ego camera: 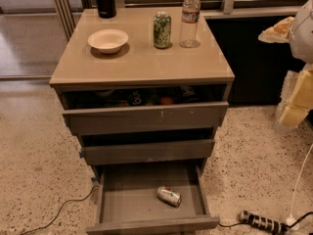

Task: Pick 7up can from bottom drawer and place on counter

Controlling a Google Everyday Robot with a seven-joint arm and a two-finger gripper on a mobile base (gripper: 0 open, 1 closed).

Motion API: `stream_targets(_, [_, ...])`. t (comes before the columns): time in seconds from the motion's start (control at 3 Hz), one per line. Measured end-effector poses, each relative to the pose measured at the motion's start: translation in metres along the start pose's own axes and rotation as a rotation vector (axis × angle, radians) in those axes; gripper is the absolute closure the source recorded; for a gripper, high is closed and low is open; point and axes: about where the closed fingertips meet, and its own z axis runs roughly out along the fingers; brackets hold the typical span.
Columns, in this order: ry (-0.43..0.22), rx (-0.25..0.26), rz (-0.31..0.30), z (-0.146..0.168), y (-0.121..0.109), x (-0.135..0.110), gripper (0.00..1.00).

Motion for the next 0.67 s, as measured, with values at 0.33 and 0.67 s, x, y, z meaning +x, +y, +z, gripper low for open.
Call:
stream_targets(0.33, [0.0, 0.0, 0.0, 0.0, 0.0, 0.0, 0.0])
stream_targets(0.67, [-0.023, 0.013, 0.004, 0.012, 0.004, -0.005, 0.0])
